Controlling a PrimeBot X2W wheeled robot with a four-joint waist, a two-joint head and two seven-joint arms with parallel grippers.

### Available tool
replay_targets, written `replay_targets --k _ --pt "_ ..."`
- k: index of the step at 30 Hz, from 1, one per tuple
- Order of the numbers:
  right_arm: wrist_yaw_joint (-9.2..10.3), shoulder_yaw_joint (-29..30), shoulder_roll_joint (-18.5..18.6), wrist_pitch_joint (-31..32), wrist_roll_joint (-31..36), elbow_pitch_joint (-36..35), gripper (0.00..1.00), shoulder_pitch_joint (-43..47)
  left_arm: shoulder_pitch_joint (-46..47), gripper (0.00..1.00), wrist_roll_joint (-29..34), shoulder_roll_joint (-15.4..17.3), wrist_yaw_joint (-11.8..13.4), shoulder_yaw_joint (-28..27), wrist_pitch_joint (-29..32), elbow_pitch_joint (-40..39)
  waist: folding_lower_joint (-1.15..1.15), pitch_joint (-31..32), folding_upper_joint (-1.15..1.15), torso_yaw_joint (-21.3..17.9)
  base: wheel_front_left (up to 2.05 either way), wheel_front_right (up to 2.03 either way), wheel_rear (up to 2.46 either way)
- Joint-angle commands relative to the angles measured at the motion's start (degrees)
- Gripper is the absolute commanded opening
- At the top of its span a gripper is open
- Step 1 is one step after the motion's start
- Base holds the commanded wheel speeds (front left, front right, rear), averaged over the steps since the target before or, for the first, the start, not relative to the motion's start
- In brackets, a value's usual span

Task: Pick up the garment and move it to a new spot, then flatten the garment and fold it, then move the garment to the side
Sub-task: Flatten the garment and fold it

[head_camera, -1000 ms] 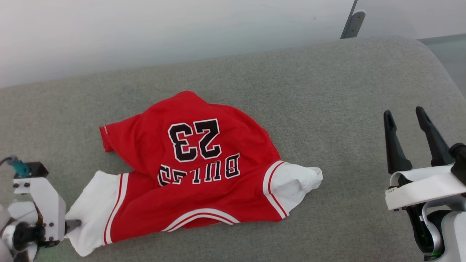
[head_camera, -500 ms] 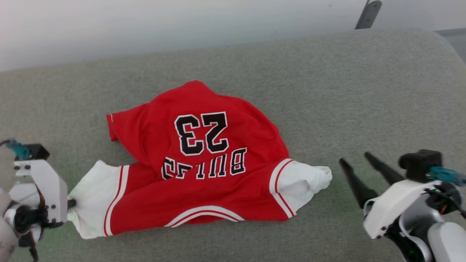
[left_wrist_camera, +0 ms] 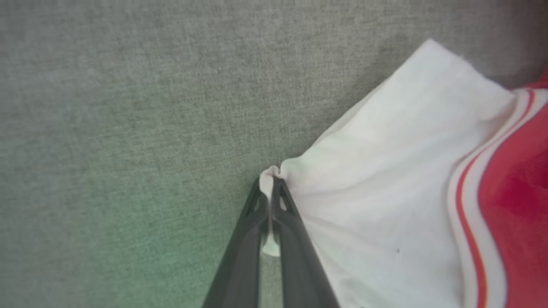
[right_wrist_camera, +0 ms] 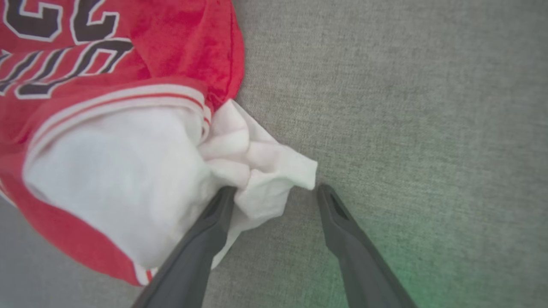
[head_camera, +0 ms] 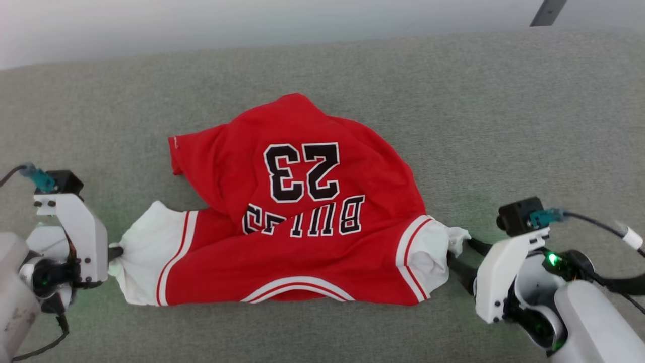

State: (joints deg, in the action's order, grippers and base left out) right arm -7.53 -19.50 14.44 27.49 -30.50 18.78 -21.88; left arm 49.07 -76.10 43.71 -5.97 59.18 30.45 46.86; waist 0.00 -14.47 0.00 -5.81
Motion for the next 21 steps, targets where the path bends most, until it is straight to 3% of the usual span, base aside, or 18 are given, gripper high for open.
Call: replay_targets --k 1,2,10,17,21 --pt "0.09 -0.5 -0.3 0.3 -0.2 1.1 0.55 0.1 -1.0 0.00 0.3 -2.3 0.2 0.7 -0.7 0.3 0.00 -0.3 0.00 0.3 0.00 0.00 0.00" --pt "0.09 -0.6 -0.3 0.4 0.2 2.7 0.00 -0.5 -0.7 0.00 0.3 -2.5 0.1 0.6 -0.7 0.5 0.00 -0.4 0.00 0.5 0.00 0.00 0.00" --pt "0.10 0.2 -0.9 -0.8 -1.0 8.1 0.00 -4.9 1.0 0.00 -0.5 -2.9 -0.5 -0.3 -1.1 2.1 0.00 -0.1 0.00 1.3 0.00 0.00 0.00" --pt "0.10 3.8 1.5 -0.7 -6.5 2.6 0.00 -7.7 4.6 0.00 0.5 -0.6 -0.8 -0.9 -0.7 -0.2 0.00 3.8 0.00 1.8 0.00 0.00 0.00" --pt "0.10 6.3 2.3 0.8 -9.3 -0.7 0.00 -10.3 7.8 0.00 0.7 -0.3 0.3 -1.6 0.2 -3.0 0.00 6.8 0.00 2.4 0.00 0.00 0.00"
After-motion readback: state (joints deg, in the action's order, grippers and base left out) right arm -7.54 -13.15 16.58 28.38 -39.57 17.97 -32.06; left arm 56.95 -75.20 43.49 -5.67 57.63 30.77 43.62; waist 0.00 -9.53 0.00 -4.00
